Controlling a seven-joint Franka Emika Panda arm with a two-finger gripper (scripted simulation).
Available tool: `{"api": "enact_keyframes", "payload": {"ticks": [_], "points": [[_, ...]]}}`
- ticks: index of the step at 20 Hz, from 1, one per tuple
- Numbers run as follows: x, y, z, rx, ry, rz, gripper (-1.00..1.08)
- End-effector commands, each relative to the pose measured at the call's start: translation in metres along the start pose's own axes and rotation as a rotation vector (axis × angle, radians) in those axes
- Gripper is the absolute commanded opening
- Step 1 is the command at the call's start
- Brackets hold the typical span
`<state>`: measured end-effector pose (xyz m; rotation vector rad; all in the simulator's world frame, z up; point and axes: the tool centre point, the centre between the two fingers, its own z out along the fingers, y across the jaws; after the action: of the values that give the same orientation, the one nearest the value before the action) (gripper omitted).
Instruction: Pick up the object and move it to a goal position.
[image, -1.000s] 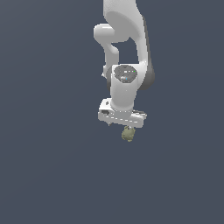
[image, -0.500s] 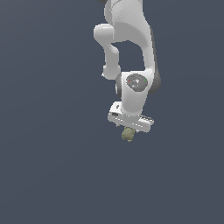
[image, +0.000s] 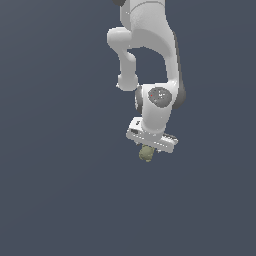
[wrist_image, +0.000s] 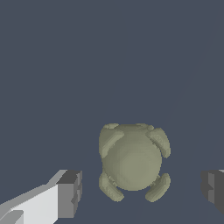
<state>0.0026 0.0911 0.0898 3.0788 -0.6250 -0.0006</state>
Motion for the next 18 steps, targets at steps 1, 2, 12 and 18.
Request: {"api": "enact_keyframes", "payload": {"ticks": [1, 2, 12, 18], "points": [[0.0, 0.0, 0.001, 0.0, 0.0, 0.0, 1.0], [0.0, 0.0, 0.003, 0.0, 0.0, 0.0, 1.0], [-0.001, 0.0, 0.046, 0.0, 0.0, 0.004, 1.0], [0.0, 0.0, 0.05, 0.0, 0.0, 0.004, -1.0]]}}
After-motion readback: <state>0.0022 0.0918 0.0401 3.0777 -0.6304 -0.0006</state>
